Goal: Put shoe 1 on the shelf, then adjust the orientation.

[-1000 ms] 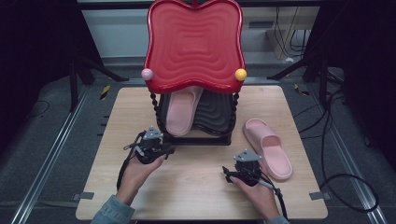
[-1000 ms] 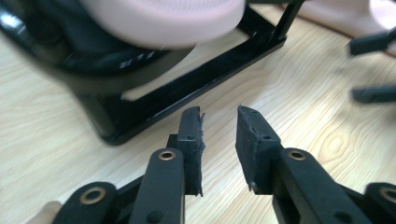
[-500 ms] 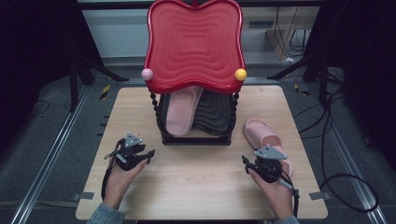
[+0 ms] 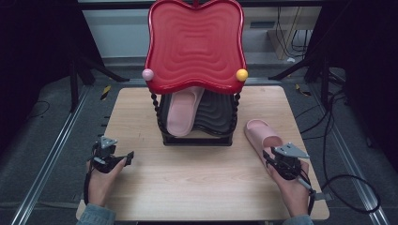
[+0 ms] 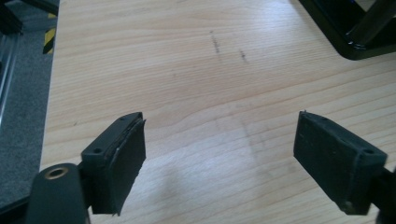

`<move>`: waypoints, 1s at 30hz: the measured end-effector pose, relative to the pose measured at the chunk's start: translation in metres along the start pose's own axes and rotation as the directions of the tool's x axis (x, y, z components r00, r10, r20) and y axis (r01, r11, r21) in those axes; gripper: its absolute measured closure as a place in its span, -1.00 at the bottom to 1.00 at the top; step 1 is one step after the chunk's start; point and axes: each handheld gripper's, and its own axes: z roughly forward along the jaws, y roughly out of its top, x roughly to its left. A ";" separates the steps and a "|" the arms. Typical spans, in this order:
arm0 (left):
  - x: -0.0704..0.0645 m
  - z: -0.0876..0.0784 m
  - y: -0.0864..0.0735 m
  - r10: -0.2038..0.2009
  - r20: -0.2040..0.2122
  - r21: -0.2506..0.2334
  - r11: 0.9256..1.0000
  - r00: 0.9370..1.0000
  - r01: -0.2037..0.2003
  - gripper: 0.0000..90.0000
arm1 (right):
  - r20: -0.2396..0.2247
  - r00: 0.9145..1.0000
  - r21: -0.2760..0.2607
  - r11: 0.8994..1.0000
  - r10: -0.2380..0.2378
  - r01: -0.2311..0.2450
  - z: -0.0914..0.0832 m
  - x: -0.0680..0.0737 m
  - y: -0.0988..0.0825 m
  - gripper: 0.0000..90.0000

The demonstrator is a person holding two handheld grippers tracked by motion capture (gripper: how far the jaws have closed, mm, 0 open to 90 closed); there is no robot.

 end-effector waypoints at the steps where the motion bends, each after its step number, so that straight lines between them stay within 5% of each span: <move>1: 0.002 0.000 -0.001 0.001 -0.003 0.005 1.000 1.000 -0.001 -0.69 | 0.003 1.000 0.000 1.000 0.004 -0.004 0.000 -0.002 0.000 0.47; 8: 0.003 0.000 -0.005 0.003 -0.017 0.014 1.000 1.000 -0.003 -0.71 | 0.058 0.998 0.009 1.000 0.024 -0.025 0.002 -0.033 0.000 0.64; 12: 0.002 0.000 -0.005 0.005 -0.016 0.013 1.000 1.000 -0.005 -0.71 | 0.100 0.995 0.051 0.998 0.023 -0.028 0.011 -0.053 0.000 0.46; 16: 0.001 0.002 -0.006 0.011 -0.016 0.020 1.000 1.000 -0.011 -0.70 | 0.086 0.996 0.086 0.996 0.023 -0.031 0.028 -0.065 0.002 0.35; 19: 0.000 0.002 -0.006 0.014 -0.015 0.021 1.000 1.000 -0.013 -0.70 | 0.070 0.998 0.110 0.994 0.010 -0.018 0.042 -0.067 0.005 0.44; 23: -0.001 0.002 -0.006 0.021 -0.013 0.023 1.000 1.000 -0.020 -0.70 | 0.068 0.997 0.127 0.991 0.024 -0.033 0.053 -0.069 0.003 0.85; 30: -0.001 0.001 -0.006 0.018 -0.020 0.017 1.000 1.000 -0.018 -0.69 | 0.015 0.999 0.111 0.993 -0.035 0.033 0.020 -0.054 0.001 0.88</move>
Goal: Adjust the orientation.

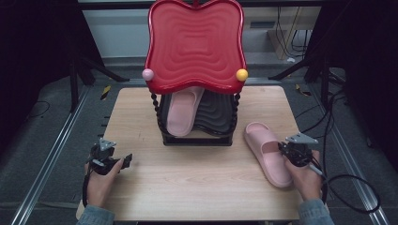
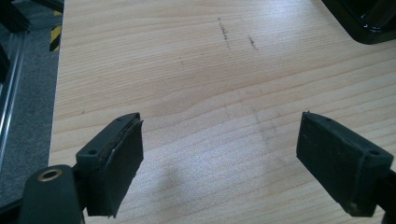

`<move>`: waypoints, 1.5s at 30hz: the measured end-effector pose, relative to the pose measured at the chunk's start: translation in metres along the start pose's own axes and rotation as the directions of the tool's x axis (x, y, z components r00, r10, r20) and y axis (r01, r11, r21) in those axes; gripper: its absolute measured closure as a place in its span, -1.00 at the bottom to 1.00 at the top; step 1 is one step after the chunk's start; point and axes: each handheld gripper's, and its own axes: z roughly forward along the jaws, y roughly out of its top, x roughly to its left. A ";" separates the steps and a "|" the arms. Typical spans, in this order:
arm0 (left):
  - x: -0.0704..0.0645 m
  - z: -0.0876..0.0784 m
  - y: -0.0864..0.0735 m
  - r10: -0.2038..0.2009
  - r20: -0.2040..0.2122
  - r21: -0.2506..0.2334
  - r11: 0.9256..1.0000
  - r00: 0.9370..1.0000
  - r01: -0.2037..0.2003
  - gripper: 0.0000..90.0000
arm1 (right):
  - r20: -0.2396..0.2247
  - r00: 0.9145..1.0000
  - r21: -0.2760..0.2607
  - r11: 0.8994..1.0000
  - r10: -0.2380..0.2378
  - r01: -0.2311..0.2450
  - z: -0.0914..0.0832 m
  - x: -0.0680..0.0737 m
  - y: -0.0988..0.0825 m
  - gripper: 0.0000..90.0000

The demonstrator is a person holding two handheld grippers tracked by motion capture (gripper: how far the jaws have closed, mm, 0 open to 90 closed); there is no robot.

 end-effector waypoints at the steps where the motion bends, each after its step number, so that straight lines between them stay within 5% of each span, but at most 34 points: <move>1: -0.001 0.000 0.000 0.002 -0.001 0.000 1.000 1.000 -0.002 -0.68 | -0.028 1.000 -0.006 1.000 -0.006 0.006 -0.008 0.004 -0.002 0.88; 5: -0.003 0.001 0.000 0.011 0.003 0.004 1.000 1.000 -0.011 -0.68 | -0.131 0.989 -0.030 0.997 -0.074 0.071 -0.035 0.029 -0.009 0.88; 8: -0.004 0.002 0.000 0.011 0.006 0.006 1.000 1.000 -0.011 -0.68 | -0.212 0.968 -0.038 0.991 -0.133 0.127 -0.043 0.052 -0.010 0.88; 12: -0.006 0.002 0.000 0.016 0.011 0.008 1.000 1.000 -0.016 -0.67 | -0.291 0.934 -0.050 0.978 -0.207 0.202 -0.034 0.085 -0.002 0.87; 18: -0.006 0.002 -0.001 0.015 0.019 0.009 1.000 1.000 -0.016 -0.67 | -0.374 0.892 -0.061 0.967 -0.253 0.248 -0.001 0.130 0.025 0.87; 25: -0.004 0.002 -0.001 0.010 0.022 0.011 1.000 1.000 -0.011 -0.67 | -0.424 0.877 -0.029 0.971 -0.228 0.238 0.023 0.151 0.033 0.75; 29: -0.003 0.002 -0.001 0.006 0.019 0.007 1.000 1.000 -0.006 -0.67 | -0.409 0.890 -0.026 0.977 -0.202 0.210 0.008 0.149 0.035 0.40; 32: -0.004 0.003 -0.001 0.009 0.020 0.011 1.000 1.000 -0.009 -0.67 | -0.424 0.882 -0.045 0.978 -0.204 0.205 -0.012 0.151 0.032 0.39; 37: -0.005 0.003 -0.001 0.012 0.021 0.011 1.000 1.000 -0.012 -0.67 | -0.508 0.828 -0.053 0.969 -0.235 0.242 -0.026 0.174 0.029 0.44; 40: -0.005 0.003 -0.001 0.010 0.021 0.010 1.000 1.000 -0.011 -0.67 | -0.538 0.807 -0.049 0.964 -0.245 0.260 -0.021 0.189 0.031 0.50; 45: -0.003 0.003 -0.002 0.007 0.024 0.011 1.000 1.000 -0.007 -0.67 | -0.550 0.800 -0.016 0.960 -0.241 0.278 -0.006 0.205 0.035 0.66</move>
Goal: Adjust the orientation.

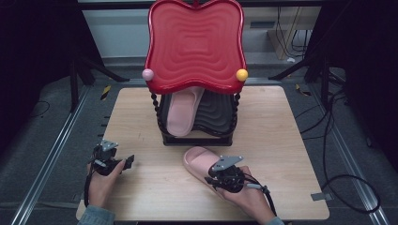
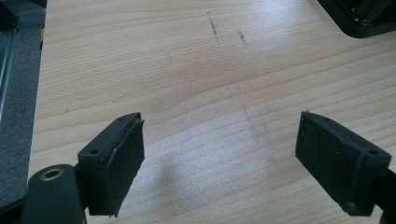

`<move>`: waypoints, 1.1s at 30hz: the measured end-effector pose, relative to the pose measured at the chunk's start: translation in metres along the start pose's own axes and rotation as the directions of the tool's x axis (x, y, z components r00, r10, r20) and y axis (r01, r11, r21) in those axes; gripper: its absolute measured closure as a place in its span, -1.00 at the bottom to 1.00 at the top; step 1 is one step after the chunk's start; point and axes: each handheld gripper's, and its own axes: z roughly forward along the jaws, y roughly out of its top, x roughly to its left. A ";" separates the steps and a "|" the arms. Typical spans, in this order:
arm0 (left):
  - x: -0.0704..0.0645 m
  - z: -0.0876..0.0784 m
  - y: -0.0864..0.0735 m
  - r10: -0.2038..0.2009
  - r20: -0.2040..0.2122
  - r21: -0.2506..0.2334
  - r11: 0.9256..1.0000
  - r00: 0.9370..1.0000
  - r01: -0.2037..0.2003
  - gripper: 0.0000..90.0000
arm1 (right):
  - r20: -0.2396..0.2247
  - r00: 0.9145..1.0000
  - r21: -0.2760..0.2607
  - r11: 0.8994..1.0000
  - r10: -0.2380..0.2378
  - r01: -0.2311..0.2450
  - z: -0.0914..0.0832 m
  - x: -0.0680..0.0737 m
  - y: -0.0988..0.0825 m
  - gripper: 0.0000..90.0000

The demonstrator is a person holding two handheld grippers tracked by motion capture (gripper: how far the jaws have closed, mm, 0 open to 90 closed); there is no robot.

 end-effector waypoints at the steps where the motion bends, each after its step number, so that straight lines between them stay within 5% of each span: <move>1: 0.000 0.000 0.000 0.000 0.000 0.000 1.000 1.000 0.000 -0.67 | 0.003 1.000 0.006 1.000 0.002 -0.002 0.003 0.000 0.001 0.74; 7: 0.000 0.000 0.000 0.000 -0.001 -0.001 1.000 1.000 0.000 -0.67 | 0.021 1.000 -0.006 1.000 0.011 -0.010 0.000 0.001 0.006 0.89; 14: 0.001 -0.001 0.000 -0.001 -0.001 -0.002 1.000 1.000 0.001 -0.66 | -0.002 0.998 -0.125 0.990 0.062 -0.062 -0.030 0.014 0.015 0.89; 22: 0.000 -0.001 0.000 0.000 0.001 -0.003 1.000 1.000 0.000 -0.66 | 0.063 0.987 -0.264 0.957 0.146 -0.124 -0.063 0.015 0.026 0.89; 30: -0.001 0.000 0.000 -0.002 0.007 -0.001 1.000 1.000 0.002 -0.66 | 0.123 0.961 -0.356 0.915 0.249 -0.192 -0.061 0.002 0.047 0.89; 33: -0.001 0.000 0.000 -0.001 0.009 -0.003 1.000 1.000 0.001 -0.66 | 0.141 0.952 -0.368 0.907 0.272 -0.205 -0.058 0.000 0.054 0.89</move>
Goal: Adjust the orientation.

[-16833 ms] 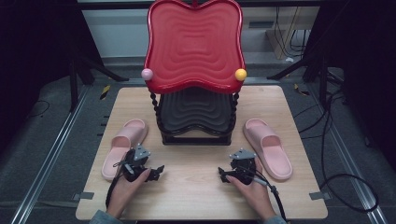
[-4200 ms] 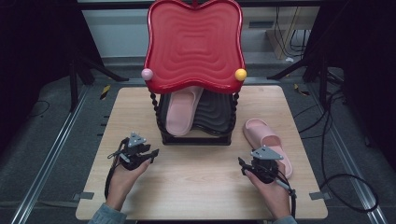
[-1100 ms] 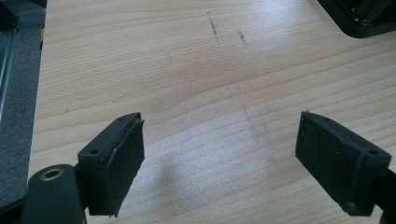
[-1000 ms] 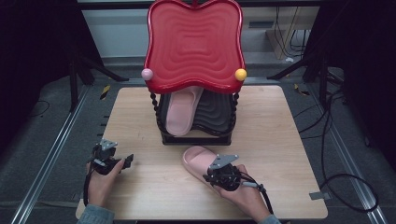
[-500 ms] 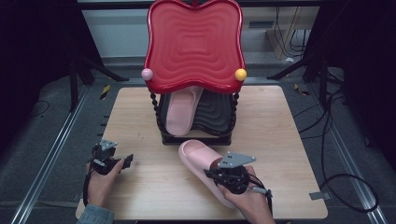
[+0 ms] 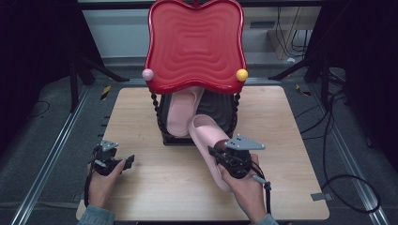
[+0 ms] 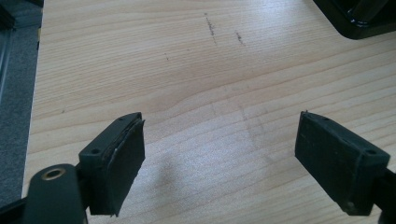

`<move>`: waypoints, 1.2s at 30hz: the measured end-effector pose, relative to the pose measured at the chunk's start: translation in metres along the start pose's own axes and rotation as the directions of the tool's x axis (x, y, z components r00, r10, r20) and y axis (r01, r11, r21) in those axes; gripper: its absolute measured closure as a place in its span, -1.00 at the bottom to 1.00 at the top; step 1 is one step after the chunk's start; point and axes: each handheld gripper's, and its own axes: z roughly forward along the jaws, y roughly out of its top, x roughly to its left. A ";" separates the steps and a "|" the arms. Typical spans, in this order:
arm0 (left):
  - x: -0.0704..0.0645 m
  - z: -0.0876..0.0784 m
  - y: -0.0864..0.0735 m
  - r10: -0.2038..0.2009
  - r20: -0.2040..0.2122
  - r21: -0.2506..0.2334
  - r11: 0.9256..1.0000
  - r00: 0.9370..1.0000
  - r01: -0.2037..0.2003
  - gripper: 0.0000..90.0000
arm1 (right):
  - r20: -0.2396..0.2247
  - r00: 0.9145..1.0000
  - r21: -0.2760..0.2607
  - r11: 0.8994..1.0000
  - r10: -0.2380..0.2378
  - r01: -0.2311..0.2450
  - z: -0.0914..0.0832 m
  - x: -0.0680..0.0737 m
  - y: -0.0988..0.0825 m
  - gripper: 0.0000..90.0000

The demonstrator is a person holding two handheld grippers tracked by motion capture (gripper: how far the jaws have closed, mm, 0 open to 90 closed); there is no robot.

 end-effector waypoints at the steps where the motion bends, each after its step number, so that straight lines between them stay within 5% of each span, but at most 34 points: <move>1: 0.000 0.000 0.000 0.000 0.000 -0.001 1.000 1.000 0.000 -0.66 | 0.005 1.000 -0.001 1.000 0.009 -0.009 0.002 0.000 0.002 0.89; 15: 0.000 0.000 0.000 -0.006 0.004 -0.005 1.000 1.000 0.006 -0.66 | 0.116 0.987 -0.048 0.993 0.109 -0.104 0.016 -0.006 0.016 0.89; 28: 0.001 -0.001 0.000 -0.013 0.011 -0.011 1.000 1.000 0.013 -0.65 | 0.236 0.968 -0.022 0.997 0.079 -0.076 0.050 -0.004 0.033 0.88; 36: 0.000 -0.001 0.001 -0.008 0.013 -0.014 1.000 1.000 0.009 -0.65 | 0.250 0.966 -0.007 0.998 0.062 -0.062 0.068 -0.005 0.042 0.87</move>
